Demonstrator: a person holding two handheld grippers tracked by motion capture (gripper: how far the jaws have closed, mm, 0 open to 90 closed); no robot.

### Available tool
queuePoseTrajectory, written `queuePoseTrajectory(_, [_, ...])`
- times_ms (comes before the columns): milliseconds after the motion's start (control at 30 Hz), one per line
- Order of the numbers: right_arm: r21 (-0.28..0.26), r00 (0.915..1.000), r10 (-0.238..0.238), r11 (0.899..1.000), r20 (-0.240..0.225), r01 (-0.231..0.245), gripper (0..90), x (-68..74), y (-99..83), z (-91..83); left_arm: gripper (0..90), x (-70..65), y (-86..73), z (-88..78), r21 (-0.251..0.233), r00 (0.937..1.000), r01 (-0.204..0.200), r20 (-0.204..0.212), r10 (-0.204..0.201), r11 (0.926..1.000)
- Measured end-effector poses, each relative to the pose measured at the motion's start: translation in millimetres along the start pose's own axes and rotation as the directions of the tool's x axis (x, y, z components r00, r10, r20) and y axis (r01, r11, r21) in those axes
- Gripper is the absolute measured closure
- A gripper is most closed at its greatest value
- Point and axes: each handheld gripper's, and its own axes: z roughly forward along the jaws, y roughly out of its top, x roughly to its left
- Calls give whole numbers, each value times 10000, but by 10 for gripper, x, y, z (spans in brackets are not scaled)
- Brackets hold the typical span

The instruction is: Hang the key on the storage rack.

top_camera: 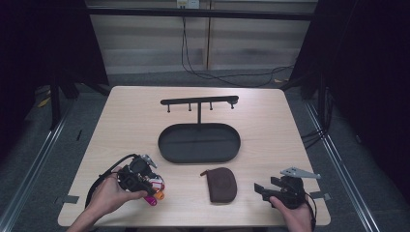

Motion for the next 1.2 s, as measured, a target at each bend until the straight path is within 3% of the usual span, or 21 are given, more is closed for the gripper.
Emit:
queuePoseTrajectory(33, [25,10000,-24,10000,-8,24,247,0,0,3,680,-4,1,4,37,9999,-82,-130,82,10000])
queuePoseTrajectory(233, [59,10000,-24,10000,-16,24,247,6,2,4,711,-3,42,65,565,9992,-397,7,397,9976])
queuePoseTrajectory(433, [80,10000,-55,10000,-50,55,247,5,2,13,713,-15,78,129,933,9992,-391,91,385,9949])
queuePoseTrajectory(700, [97,10000,-51,9999,-45,52,247,5,2,19,734,-65,153,190,1396,9975,-678,-88,697,9879])
queuePoseTrajectory(933, [106,10000,-40,9999,-47,41,247,7,2,21,765,-118,239,261,2141,9958,-884,-43,914,9728])
queuePoseTrajectory(1133, [101,10000,-36,9999,-42,36,247,6,2,20,828,-29,302,282,2480,9979,-614,374,538,9668])
queuePoseTrajectory(1200, [116,10000,-5,9999,-41,6,247,5,1,20,832,-23,312,283,2616,9974,-680,395,597,9628])
